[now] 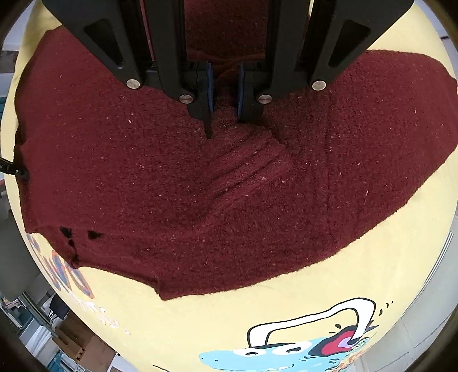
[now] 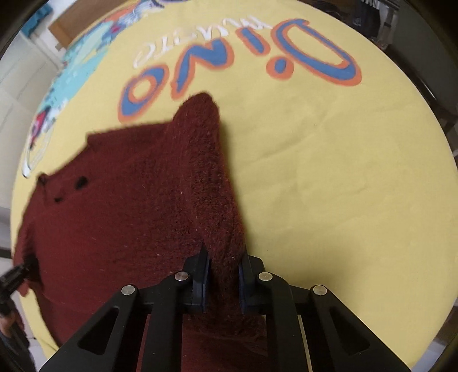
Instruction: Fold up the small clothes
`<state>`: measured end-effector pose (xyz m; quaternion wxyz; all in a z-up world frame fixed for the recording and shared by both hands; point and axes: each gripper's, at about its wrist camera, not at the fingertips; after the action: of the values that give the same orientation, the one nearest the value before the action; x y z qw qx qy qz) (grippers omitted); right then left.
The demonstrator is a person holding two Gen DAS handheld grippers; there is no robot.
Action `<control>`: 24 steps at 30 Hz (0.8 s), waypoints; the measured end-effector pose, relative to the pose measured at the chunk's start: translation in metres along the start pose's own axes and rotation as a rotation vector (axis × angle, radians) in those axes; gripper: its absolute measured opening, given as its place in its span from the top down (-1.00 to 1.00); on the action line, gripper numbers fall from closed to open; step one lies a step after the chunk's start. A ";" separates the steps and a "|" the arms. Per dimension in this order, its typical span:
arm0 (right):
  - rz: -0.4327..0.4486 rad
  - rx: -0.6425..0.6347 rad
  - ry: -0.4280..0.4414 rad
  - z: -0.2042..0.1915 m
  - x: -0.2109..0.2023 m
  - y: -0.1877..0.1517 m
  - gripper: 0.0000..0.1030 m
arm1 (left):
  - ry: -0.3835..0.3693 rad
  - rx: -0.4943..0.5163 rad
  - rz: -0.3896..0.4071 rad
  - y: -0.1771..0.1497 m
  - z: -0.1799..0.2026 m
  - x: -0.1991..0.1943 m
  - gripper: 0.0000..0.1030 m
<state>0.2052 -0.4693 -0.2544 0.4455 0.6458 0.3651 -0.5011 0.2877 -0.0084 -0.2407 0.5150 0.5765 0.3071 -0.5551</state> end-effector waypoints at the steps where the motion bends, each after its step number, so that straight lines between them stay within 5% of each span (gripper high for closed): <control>1: -0.002 -0.005 -0.012 -0.003 0.003 -0.001 0.71 | 0.007 0.000 0.003 -0.002 0.000 -0.001 0.74; 4: 0.008 -0.007 -0.023 -0.011 0.006 0.000 0.66 | 0.011 0.026 0.014 -0.004 0.007 0.000 0.66; 7: 0.044 -0.021 -0.006 -0.011 0.004 -0.009 0.45 | 0.054 0.038 0.024 -0.005 0.012 0.005 0.27; 9: 0.065 -0.043 -0.017 -0.011 0.003 -0.013 0.19 | 0.069 0.035 0.040 -0.007 0.016 0.002 -0.20; 10: 0.076 -0.050 -0.038 -0.011 0.001 -0.014 0.06 | 0.065 0.037 0.057 -0.008 0.019 -0.001 -0.61; 11: 0.081 -0.049 -0.056 -0.009 -0.002 -0.015 -0.26 | 0.063 0.040 0.076 -0.009 0.021 -0.005 -0.85; 12: 0.091 -0.046 -0.078 -0.008 -0.007 -0.016 -0.50 | 0.066 0.043 0.098 -0.011 0.024 -0.010 -0.90; 16: 0.261 -0.068 -0.078 -0.015 -0.050 -0.029 -0.60 | 0.040 0.063 0.210 -0.013 0.039 -0.041 -0.98; 19: 0.346 -0.128 -0.043 -0.039 -0.074 -0.038 -0.99 | 0.000 0.098 0.303 -0.015 0.053 -0.065 -0.98; 24: 0.417 -0.285 0.014 -0.112 -0.081 -0.055 -0.99 | -0.015 0.156 0.382 -0.019 0.082 -0.068 -0.98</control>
<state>0.1723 -0.3479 -0.1755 0.6231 0.6413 0.2940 -0.3376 0.2307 -0.0649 -0.1681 0.5668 0.6585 0.1444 -0.4737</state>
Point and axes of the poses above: each gripper's, at about its wrist camera, not at the fingertips, and x roughly the way its jaws point, z to its right, y to its top, and after that the axes turned 4 degrees about -y, right-handed
